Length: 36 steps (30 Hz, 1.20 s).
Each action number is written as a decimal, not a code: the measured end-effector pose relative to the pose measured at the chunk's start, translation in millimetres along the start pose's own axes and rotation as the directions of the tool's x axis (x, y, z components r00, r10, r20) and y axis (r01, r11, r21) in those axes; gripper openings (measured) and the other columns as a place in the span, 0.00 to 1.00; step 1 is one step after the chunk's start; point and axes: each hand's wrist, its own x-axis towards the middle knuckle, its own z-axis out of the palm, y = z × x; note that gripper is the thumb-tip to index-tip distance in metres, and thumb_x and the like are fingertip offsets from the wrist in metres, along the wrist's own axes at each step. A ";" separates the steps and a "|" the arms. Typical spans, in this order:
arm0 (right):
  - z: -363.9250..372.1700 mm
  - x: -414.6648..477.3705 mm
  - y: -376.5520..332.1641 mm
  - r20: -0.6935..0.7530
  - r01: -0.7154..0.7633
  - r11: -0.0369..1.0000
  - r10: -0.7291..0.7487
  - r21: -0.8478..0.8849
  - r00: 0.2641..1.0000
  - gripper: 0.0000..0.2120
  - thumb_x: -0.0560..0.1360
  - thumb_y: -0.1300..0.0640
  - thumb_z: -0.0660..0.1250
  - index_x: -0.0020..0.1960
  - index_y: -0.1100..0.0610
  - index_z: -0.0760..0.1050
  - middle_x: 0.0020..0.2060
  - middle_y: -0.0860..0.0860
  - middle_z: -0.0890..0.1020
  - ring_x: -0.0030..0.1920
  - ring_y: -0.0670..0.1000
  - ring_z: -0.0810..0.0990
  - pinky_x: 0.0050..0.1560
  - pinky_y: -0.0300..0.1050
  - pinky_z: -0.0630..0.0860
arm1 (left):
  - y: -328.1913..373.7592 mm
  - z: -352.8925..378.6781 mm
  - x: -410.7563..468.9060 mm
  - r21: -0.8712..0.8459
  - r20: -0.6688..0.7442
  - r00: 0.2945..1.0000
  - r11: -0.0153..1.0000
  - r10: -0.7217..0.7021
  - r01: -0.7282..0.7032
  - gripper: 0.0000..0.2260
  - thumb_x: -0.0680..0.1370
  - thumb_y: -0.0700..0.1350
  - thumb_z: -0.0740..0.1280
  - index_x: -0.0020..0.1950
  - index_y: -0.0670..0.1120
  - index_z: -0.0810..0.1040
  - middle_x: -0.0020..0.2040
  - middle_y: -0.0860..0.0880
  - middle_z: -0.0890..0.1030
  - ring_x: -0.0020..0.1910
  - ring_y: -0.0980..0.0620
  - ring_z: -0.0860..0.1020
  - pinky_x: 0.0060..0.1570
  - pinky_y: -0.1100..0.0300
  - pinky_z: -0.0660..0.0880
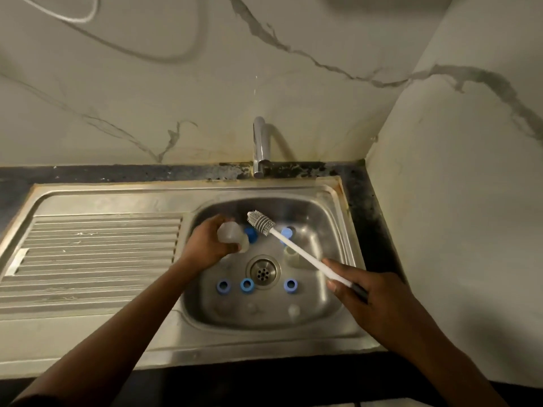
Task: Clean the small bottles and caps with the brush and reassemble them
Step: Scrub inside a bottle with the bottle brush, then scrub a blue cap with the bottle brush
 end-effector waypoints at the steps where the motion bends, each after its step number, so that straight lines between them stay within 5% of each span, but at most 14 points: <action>1: 1.7 0.2 4.4 0.000 -0.023 1.000 0.023 0.011 1.000 0.19 0.81 0.41 0.66 0.70 0.30 0.73 0.35 0.44 0.84 0.34 0.43 0.82 0.37 0.32 0.74 | -3.8 10.4 3.3 0.054 0.011 1.000 0.998 0.016 -0.016 0.30 0.68 0.48 0.84 0.68 0.50 0.79 0.63 0.50 0.82 0.61 0.50 0.79 0.62 0.52 0.76; 6: 13.9 4.2 30.6 0.032 -0.105 0.994 0.104 0.023 0.994 0.20 0.80 0.41 0.67 0.71 0.32 0.74 0.36 0.33 0.82 0.38 0.38 0.82 0.39 0.29 0.73 | -20.9 58.4 18.4 0.267 0.058 0.998 0.964 0.004 -0.019 0.34 0.72 0.49 0.80 0.76 0.52 0.72 0.72 0.48 0.76 0.71 0.45 0.74 0.69 0.48 0.74; 15: 29.3 12.6 64.6 0.082 -0.170 0.984 0.166 0.047 0.983 0.23 0.78 0.36 0.63 0.73 0.34 0.72 0.47 0.40 0.86 0.47 0.37 0.84 0.49 0.30 0.78 | -34.6 104.3 45.2 0.633 0.149 0.989 0.770 -0.020 -0.080 0.34 0.76 0.54 0.75 0.80 0.53 0.66 0.77 0.47 0.72 0.80 0.43 0.65 0.82 0.39 0.49; 28: 30.6 14.1 89.0 0.097 -0.199 0.975 0.190 0.096 0.977 0.23 0.78 0.35 0.64 0.73 0.32 0.72 0.51 0.38 0.86 0.52 0.36 0.84 0.55 0.35 0.80 | -48.9 126.9 51.2 0.718 0.161 0.977 0.696 -0.143 -0.017 0.35 0.76 0.52 0.74 0.81 0.53 0.64 0.76 0.47 0.73 0.81 0.42 0.62 0.81 0.34 0.39; 36: 28.0 12.4 86.9 0.096 -0.190 0.978 0.182 0.090 0.979 0.24 0.77 0.34 0.62 0.73 0.33 0.73 0.48 0.40 0.86 0.47 0.36 0.84 0.49 0.30 0.79 | -36.2 113.6 37.6 0.743 0.209 0.978 0.645 0.028 -0.178 0.40 0.76 0.59 0.73 0.84 0.52 0.60 0.83 0.47 0.62 0.85 0.43 0.51 0.82 0.35 0.41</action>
